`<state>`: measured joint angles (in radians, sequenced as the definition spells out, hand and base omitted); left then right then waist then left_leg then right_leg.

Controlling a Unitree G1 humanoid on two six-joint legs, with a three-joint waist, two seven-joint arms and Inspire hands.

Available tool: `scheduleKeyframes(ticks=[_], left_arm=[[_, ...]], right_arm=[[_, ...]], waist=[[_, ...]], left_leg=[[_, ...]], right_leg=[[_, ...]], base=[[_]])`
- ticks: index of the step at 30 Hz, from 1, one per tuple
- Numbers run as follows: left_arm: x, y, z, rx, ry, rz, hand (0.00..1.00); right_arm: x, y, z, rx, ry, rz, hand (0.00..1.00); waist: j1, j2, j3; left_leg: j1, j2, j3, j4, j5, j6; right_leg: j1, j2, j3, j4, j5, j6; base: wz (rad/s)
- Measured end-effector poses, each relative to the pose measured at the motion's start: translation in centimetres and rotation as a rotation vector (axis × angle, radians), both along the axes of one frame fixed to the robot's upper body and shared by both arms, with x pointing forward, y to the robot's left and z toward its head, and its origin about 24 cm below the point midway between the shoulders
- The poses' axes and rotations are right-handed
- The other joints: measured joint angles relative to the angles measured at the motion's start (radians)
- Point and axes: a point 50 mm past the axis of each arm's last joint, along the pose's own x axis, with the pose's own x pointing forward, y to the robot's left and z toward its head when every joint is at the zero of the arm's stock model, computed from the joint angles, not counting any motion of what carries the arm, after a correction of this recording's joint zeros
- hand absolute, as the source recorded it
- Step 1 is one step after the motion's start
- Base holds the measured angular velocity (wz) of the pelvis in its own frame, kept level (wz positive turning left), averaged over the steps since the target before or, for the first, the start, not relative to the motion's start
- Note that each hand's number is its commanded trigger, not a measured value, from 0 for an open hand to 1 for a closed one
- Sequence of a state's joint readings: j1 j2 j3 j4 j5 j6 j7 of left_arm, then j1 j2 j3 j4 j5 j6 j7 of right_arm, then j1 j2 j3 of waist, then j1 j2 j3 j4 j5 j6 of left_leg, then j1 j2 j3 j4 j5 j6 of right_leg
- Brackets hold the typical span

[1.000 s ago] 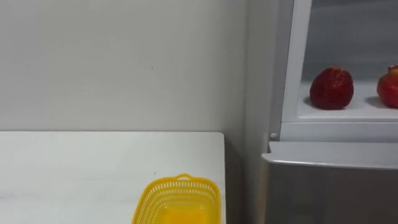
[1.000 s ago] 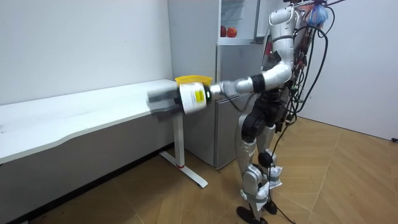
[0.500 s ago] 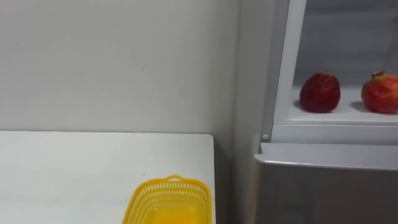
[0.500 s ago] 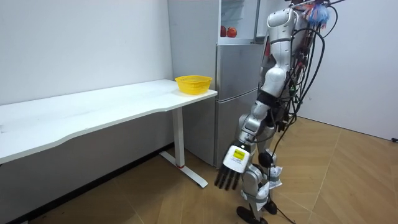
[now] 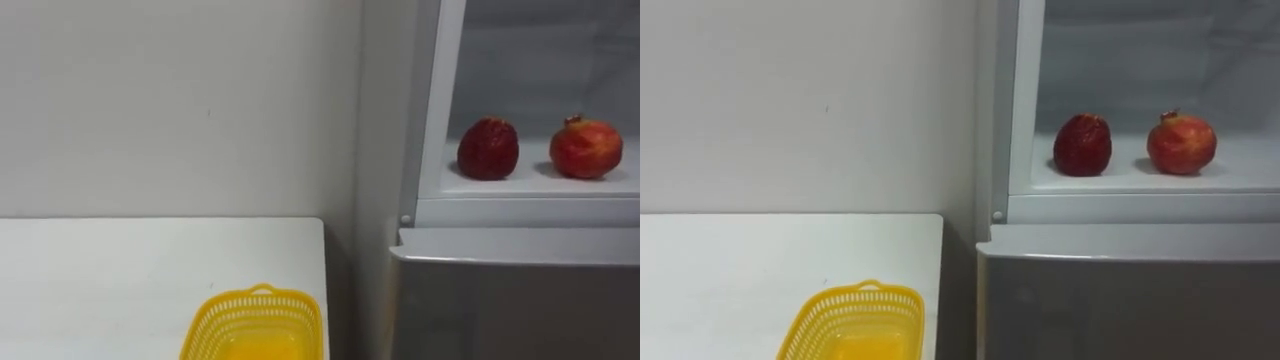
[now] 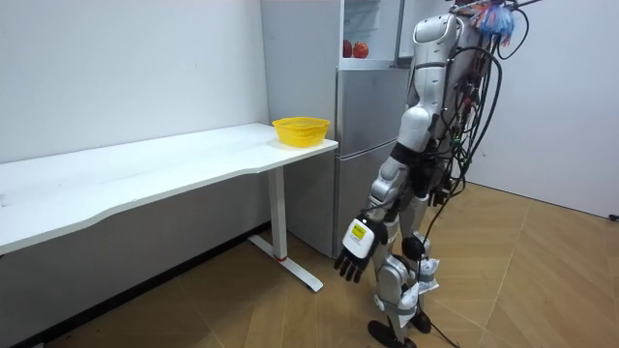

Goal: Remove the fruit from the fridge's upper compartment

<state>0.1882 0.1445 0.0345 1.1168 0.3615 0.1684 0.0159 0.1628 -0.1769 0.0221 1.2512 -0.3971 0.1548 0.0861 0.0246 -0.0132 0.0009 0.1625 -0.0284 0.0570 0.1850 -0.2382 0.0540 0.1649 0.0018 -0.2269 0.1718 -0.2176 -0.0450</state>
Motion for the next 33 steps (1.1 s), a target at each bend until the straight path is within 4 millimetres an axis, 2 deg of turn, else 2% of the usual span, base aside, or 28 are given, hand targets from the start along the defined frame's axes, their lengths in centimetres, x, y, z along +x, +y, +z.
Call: scheduleKeyframes(ticks=[6, 13, 18, 24, 26, 28, 33], left_arm=[[-0.1, -0.1, -0.1, -0.036, 0.036, -0.023, 0.0], [-1.6, -0.5, -0.2, -0.054, 0.102, -0.049, 0.0], [-1.3, -0.5, -0.2, -0.052, 0.094, -0.059, 0.0], [-0.2, -0.7, -0.1, -0.038, 0.073, -0.124, 0.0], [0.4, -0.8, -0.1, -0.036, 0.061, -0.148, 0.0], [0.8, -0.8, 0.0, -0.028, 0.056, -0.18, 0.0], [2.2, -1.1, 0.3, -0.033, -0.032, -0.203, 0.0]], right_arm=[[0.2, 1.0, -0.3, 0.024, -0.005, -0.004, 0.0], [0.1, 0.9, -0.2, 0.017, -0.013, -0.07, 0.0], [1.0, 1.1, -0.1, 0.016, -0.068, -0.065, 0.0], [3.1, 1.0, 0.3, -0.017, -0.186, -0.04, 0.0], [4.4, 1.0, 0.8, -0.031, -0.273, -0.03, 0.0], [7.0, 1.4, 2.1, -0.036, -0.451, -0.043, 0.0], [10.3, 2.6, 5.1, -0.029, -0.742, -0.064, 0.0]], waist=[[-0.023, -0.012, -0.0001], [-0.047, 0.0, -0.0001], [-0.051, 0.009, -0.0007], [-0.061, 0.01, -0.0011], [-0.063, 0.012, -0.0024], [-0.072, 0.019, -0.0036], [-0.09, 0.025, -0.0063]], left_leg=[[-0.001, 0.0, 0.016, 0.004, 0.0, 0.0], [0.0, 0.001, 0.02, -0.003, -0.004, 0.006], [-0.007, 0.001, 0.03, -0.006, -0.004, 0.007], [-0.022, 0.003, 0.053, 0.001, -0.004, 0.007], [-0.031, 0.004, 0.059, -0.002, -0.004, 0.007], [-0.034, 0.009, 0.08, -0.001, -0.004, 0.007], [-0.039, 0.014, 0.096, -0.003, -0.004, 0.007]], right_leg=[[-0.007, 0.0, 0.018, -0.001, 0.0, 0.001], [-0.015, 0.003, 0.031, 0.003, 0.002, 0.005], [-0.037, 0.001, 0.042, 0.026, 0.0, 0.006], [-0.067, 0.002, 0.067, 0.049, -0.003, 0.005], [-0.078, 0.003, 0.074, 0.051, 0.0, 0.005], [-0.088, 0.009, 0.089, 0.049, 0.008, 0.003], [-0.1, 0.013, 0.101, 0.049, 0.01, 0.001]], base=[[-0.09], [-0.02], [-0.09], [-0.11], [-0.11], [-0.25], [-0.1]])
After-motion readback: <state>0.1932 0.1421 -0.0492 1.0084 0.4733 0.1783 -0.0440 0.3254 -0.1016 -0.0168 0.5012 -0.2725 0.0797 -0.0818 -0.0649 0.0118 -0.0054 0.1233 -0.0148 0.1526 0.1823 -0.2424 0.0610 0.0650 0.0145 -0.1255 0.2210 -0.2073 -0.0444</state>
